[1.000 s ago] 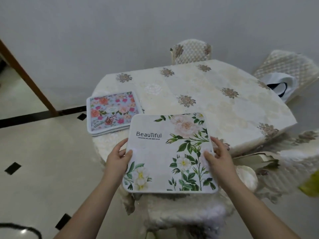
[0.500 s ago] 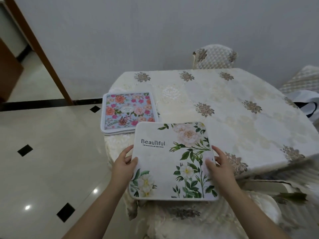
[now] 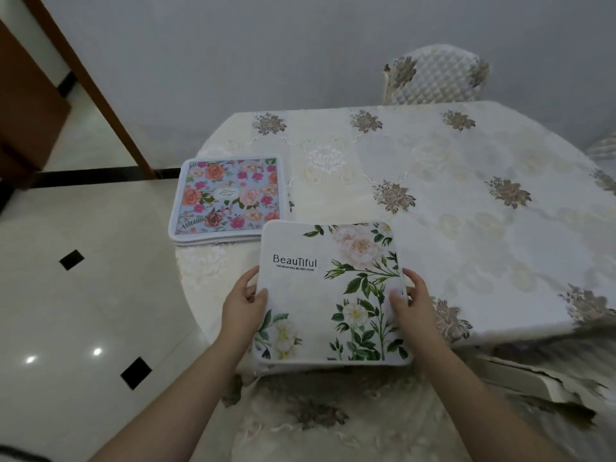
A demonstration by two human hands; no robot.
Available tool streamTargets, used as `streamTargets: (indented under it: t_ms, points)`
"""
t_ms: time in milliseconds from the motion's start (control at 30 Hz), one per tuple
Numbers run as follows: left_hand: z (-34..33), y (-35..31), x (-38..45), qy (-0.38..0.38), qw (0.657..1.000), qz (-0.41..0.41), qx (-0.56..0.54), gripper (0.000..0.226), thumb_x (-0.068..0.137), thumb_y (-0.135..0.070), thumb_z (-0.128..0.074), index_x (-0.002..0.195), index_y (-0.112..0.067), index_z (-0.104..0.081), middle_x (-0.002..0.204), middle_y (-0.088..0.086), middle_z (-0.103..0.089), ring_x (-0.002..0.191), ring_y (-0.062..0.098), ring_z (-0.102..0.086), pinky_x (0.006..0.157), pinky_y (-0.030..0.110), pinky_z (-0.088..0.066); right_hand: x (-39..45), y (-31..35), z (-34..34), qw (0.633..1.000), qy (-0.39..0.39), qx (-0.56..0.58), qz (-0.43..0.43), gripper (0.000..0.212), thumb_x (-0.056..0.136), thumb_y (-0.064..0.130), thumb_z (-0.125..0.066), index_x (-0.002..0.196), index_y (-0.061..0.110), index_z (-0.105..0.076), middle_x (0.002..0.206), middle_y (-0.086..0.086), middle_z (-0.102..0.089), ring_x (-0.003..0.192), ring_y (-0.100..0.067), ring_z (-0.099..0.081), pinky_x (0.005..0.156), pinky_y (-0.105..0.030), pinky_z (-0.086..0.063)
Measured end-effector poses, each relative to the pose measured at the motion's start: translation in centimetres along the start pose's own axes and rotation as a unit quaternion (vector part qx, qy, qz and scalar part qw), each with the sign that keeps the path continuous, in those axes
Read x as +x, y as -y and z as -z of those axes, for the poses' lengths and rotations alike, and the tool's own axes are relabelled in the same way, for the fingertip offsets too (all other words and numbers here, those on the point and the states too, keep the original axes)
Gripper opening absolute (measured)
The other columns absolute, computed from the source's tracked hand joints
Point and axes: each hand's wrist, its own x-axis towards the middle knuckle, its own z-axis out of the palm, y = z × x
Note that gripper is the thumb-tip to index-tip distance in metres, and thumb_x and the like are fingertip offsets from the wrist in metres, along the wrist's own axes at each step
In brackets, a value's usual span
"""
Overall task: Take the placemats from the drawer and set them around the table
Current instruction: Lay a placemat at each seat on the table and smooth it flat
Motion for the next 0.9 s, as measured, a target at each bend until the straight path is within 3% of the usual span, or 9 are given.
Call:
streamTargets:
  t_ms: [67,167,233,467,533,600,700,800,900]
  points:
    - [-1.8,0.2,0.3,-0.005,1.0,0.006,-0.003,0.046,0.097,-0.013,-0.059,0.14,-0.029,-0.051,0.105,0.0,-0.076,0.089,0.016,-0.073,0.086,0.044,-0.059,1.9,-0.8,0.9,1.0,0.003,-0.006,-0.007,0.044,0.1,0.023,-0.053,0.139,0.039,-0.039,0.106,0.003,-0.061,0.084,-0.012,-0.065,0.058,-0.023,-0.051]
    - [-4.0,1.1,0.8,-0.007,1.0,0.021,-0.01,0.044,0.097,-0.015,-0.06,0.138,-0.032,-0.052,0.106,0.003,-0.076,0.087,0.018,-0.074,0.081,0.047,-0.061,4.3,-2.1,2.3,0.999,0.0,-0.034,0.001,0.041,0.099,0.025,-0.053,0.135,0.042,-0.042,0.075,0.006,-0.051,0.048,0.001,-0.048,0.042,-0.015,-0.039]
    - [-5.4,1.7,1.1,-0.009,1.0,0.028,-0.01,0.044,0.097,-0.015,-0.06,0.137,-0.032,-0.052,0.107,0.004,-0.075,0.091,0.021,-0.074,0.082,0.048,-0.06,5.6,-2.9,3.0,0.999,0.001,-0.054,0.006,0.04,0.099,0.025,-0.053,0.133,0.043,-0.043,0.069,0.006,-0.046,0.043,0.0,-0.044,0.04,-0.015,-0.037]
    - [-7.9,2.8,2.6,-0.01,0.988,-0.007,0.157,0.051,0.096,-0.018,-0.058,0.144,-0.029,-0.043,0.114,-0.008,-0.068,0.098,0.019,-0.066,0.084,0.035,-0.054,8.1,-3.8,3.7,0.994,0.021,-0.105,0.016,0.046,0.099,0.021,-0.052,0.141,0.036,-0.041,0.076,0.008,-0.05,0.06,-0.011,-0.05,0.051,-0.026,-0.042]
    - [-7.9,3.1,2.7,-0.006,0.983,-0.029,0.183,0.051,0.093,-0.016,-0.06,0.141,-0.029,-0.047,0.108,-0.016,-0.064,0.097,0.016,-0.065,0.078,0.028,-0.051,8.1,-4.0,3.7,0.992,0.033,-0.12,0.025,0.051,0.099,0.019,-0.051,0.146,0.033,-0.039,0.101,0.001,-0.061,0.082,-0.017,-0.061,0.067,-0.032,-0.052]
    - [-7.8,3.5,2.9,-0.007,0.979,-0.055,0.197,0.048,0.089,-0.013,-0.061,0.134,-0.029,-0.053,0.103,-0.015,-0.065,0.094,0.014,-0.065,0.073,0.025,-0.049,8.2,-4.4,3.7,0.988,0.032,-0.146,0.035,0.054,0.098,0.016,-0.052,0.149,0.028,-0.037,0.13,-0.005,-0.056,0.111,-0.021,-0.057,0.089,-0.035,-0.049]
    - [-7.8,3.6,3.0,-0.013,0.968,-0.077,0.24,0.048,0.088,-0.012,-0.062,0.133,-0.025,-0.056,0.097,-0.006,-0.062,0.091,0.016,-0.058,0.07,0.029,-0.046,8.8,-4.9,3.8,0.982,0.015,-0.185,0.044,0.053,0.097,0.017,-0.055,0.147,0.027,-0.041,0.131,-0.007,-0.049,0.106,-0.014,-0.048,0.09,-0.03,-0.041]
    - [-8.0,3.5,2.9,-0.021,0.959,-0.086,0.269,0.047,0.088,-0.011,-0.063,0.134,-0.018,-0.056,0.085,-0.015,-0.046,0.084,0.014,-0.048,0.063,0.021,-0.035,9.4,-5.2,4.1,0.977,0.01,-0.205,0.051,0.048,0.097,0.017,-0.057,0.142,0.028,-0.048,0.124,-0.007,-0.053,0.099,-0.013,-0.048,0.085,-0.029,-0.04]
    - [-8.1,3.7,2.7,-0.018,0.956,-0.071,0.285,0.046,0.09,-0.013,-0.063,0.136,-0.015,-0.054,0.085,-0.01,-0.044,0.084,0.015,-0.047,0.068,0.027,-0.034,9.9,-5.4,4.3,0.974,0.012,-0.218,0.057,0.045,0.097,0.013,-0.056,0.14,0.026,-0.051,0.121,-0.008,-0.054,0.098,-0.013,-0.048,0.086,-0.028,-0.039]
